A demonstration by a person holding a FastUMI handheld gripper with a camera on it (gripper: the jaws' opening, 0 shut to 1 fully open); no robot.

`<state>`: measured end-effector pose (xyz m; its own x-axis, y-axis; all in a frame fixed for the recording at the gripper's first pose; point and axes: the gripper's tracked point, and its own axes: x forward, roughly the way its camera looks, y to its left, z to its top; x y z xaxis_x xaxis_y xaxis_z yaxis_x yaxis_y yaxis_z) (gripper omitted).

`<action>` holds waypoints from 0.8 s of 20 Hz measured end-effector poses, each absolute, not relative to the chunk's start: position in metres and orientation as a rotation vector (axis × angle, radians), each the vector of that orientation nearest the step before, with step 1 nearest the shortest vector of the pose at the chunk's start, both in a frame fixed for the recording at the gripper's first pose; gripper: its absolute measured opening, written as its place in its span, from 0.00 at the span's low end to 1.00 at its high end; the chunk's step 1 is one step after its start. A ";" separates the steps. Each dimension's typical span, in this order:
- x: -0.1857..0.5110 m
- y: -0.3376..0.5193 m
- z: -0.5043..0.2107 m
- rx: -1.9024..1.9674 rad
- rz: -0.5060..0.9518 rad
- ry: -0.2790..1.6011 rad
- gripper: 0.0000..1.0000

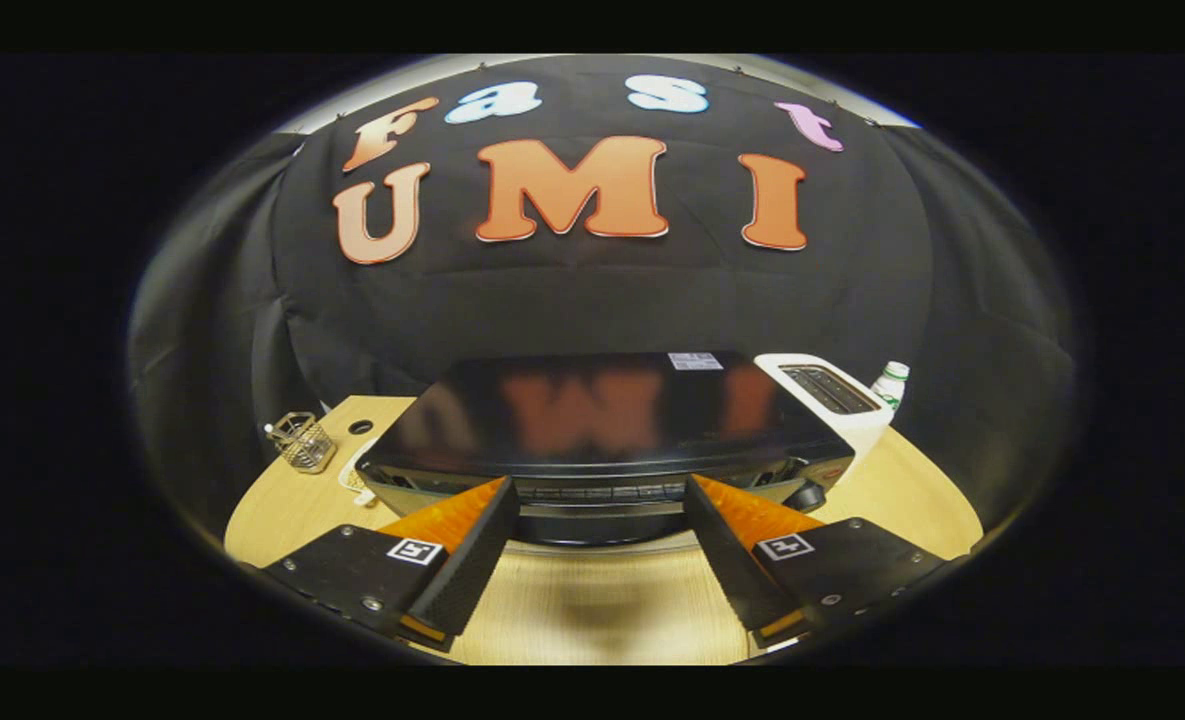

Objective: Open the toaster oven, put the food inside, and close the toaster oven door.

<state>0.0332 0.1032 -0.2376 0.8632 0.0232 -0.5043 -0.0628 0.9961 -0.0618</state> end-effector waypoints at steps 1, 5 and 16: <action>0.028 0.103 -0.238 -0.078 0.046 0.530 0.98; 0.004 0.099 -0.244 -0.081 0.048 0.549 0.98; -0.067 0.091 -0.285 -0.093 0.048 0.638 0.98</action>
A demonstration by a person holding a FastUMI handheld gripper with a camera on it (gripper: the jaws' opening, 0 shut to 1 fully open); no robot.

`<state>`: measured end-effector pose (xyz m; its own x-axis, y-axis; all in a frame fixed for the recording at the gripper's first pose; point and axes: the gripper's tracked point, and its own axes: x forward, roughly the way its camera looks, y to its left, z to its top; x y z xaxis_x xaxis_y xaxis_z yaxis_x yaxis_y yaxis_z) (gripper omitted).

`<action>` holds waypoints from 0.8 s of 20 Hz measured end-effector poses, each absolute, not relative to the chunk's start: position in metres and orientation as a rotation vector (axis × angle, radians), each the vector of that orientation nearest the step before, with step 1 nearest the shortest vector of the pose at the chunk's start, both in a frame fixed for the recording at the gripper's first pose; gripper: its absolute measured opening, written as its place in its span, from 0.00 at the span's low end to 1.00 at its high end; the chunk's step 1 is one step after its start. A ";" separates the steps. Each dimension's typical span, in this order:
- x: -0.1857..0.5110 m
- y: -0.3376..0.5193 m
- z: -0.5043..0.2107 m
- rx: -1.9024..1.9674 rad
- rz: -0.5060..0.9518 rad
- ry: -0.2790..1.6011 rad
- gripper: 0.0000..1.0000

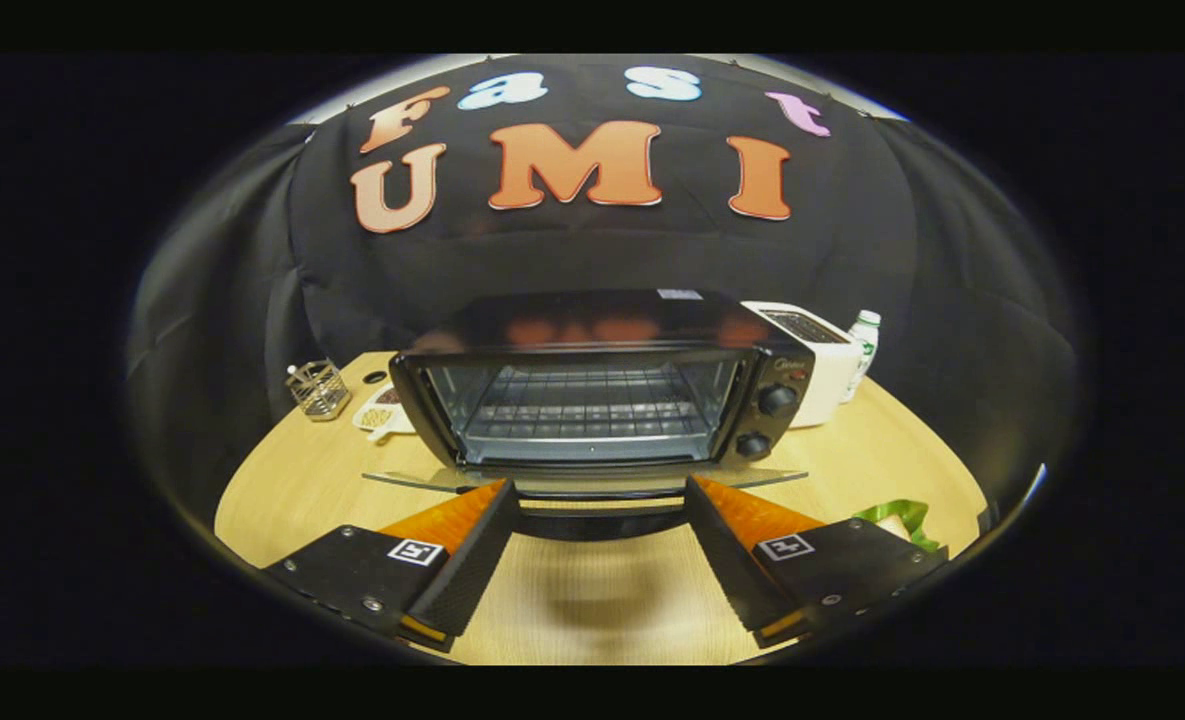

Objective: Open the toaster oven, put the food inside, and close the toaster oven door.

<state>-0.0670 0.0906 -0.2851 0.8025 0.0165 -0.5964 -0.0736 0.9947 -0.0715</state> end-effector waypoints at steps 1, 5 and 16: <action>-0.072 0.090 -0.291 -0.096 0.049 0.650 0.98; -0.093 0.086 -0.314 -0.102 0.049 0.700 0.98; -0.118 0.083 -0.373 -0.093 0.031 0.839 0.98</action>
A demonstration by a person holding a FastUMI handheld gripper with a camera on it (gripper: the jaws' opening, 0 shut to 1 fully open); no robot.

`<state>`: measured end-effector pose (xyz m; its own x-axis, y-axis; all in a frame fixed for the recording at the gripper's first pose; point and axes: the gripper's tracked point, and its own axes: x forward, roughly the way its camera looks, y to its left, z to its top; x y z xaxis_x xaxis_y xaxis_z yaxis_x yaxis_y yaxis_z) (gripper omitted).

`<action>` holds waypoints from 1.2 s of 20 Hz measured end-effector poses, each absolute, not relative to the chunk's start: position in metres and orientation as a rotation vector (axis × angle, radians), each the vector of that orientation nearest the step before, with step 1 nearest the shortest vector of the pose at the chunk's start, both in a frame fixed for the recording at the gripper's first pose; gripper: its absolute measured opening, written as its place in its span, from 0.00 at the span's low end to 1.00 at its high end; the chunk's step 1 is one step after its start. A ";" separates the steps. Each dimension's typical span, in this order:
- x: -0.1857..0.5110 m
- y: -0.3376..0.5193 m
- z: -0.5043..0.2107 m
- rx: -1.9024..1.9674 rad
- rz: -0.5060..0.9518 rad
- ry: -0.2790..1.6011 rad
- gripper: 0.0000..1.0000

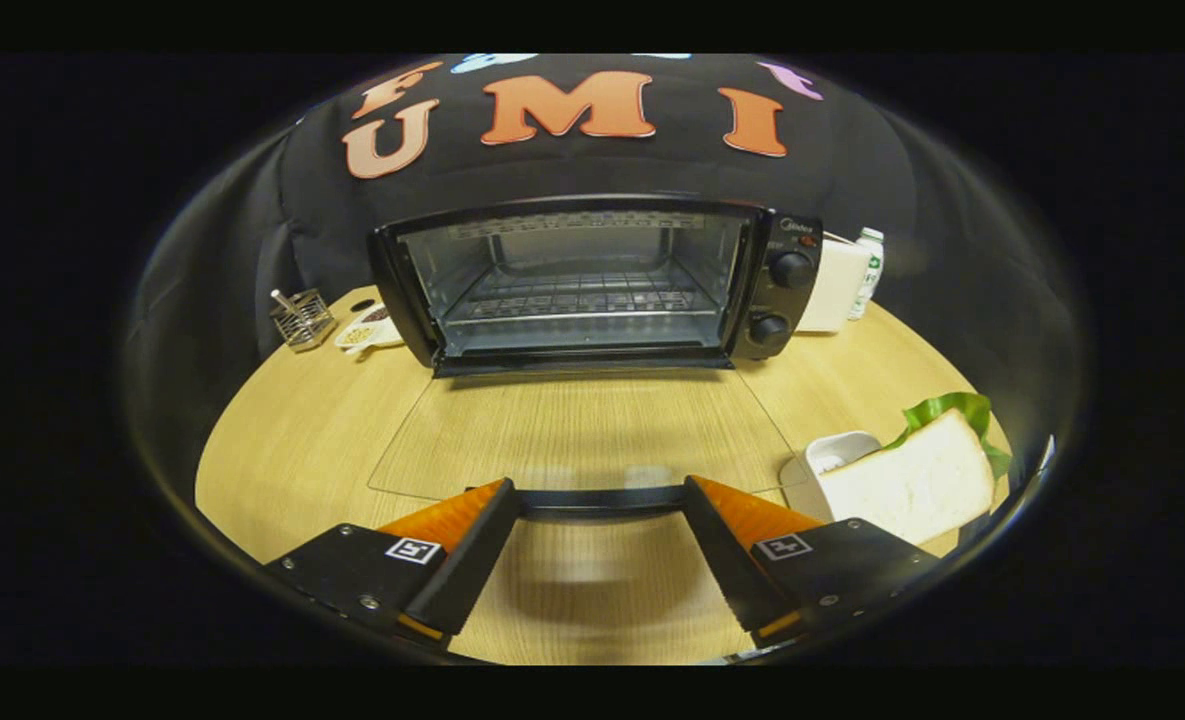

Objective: Open the toaster oven, put the food inside, and close the toaster oven door.

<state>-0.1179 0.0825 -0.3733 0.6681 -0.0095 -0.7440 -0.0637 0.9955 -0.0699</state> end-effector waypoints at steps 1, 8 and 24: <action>-0.119 0.084 -0.374 -0.098 0.034 0.834 0.98; -0.118 0.075 -0.340 -0.111 0.086 0.813 0.98; -0.082 -0.085 -0.213 -0.075 0.086 0.780 0.98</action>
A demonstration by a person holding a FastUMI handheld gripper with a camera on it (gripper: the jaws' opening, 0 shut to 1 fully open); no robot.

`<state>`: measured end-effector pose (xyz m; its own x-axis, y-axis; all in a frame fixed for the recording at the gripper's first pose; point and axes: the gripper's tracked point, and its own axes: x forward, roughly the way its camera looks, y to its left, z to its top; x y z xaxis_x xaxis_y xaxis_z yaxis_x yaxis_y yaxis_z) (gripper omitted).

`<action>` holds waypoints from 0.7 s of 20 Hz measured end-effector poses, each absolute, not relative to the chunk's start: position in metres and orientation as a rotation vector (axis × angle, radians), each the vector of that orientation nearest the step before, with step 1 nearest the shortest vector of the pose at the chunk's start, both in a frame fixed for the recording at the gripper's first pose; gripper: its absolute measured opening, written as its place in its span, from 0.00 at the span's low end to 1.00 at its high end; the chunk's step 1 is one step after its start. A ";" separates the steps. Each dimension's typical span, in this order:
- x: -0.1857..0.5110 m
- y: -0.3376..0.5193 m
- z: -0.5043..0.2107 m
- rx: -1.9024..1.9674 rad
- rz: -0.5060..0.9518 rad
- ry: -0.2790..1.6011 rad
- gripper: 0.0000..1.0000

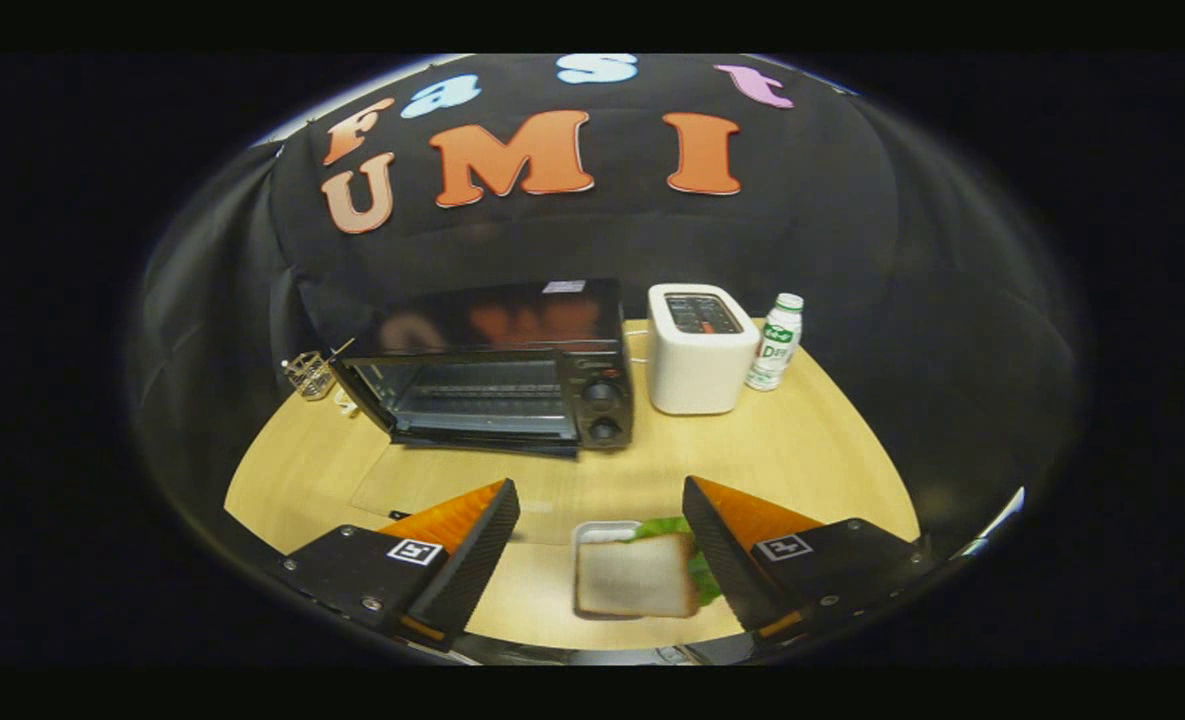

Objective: Open the toaster oven, put the food inside, and close the toaster oven door.

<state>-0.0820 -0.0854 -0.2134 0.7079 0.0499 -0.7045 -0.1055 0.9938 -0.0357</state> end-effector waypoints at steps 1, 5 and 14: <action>-0.084 -0.095 -0.214 -0.077 0.089 0.796 0.97; -0.101 -0.128 -0.229 -0.087 0.118 0.905 0.98; -0.132 -0.158 -0.291 0.055 0.203 1.190 0.99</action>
<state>-0.1322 -0.1579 -0.2914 0.3562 0.1861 -0.9157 -0.1286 0.9804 0.1492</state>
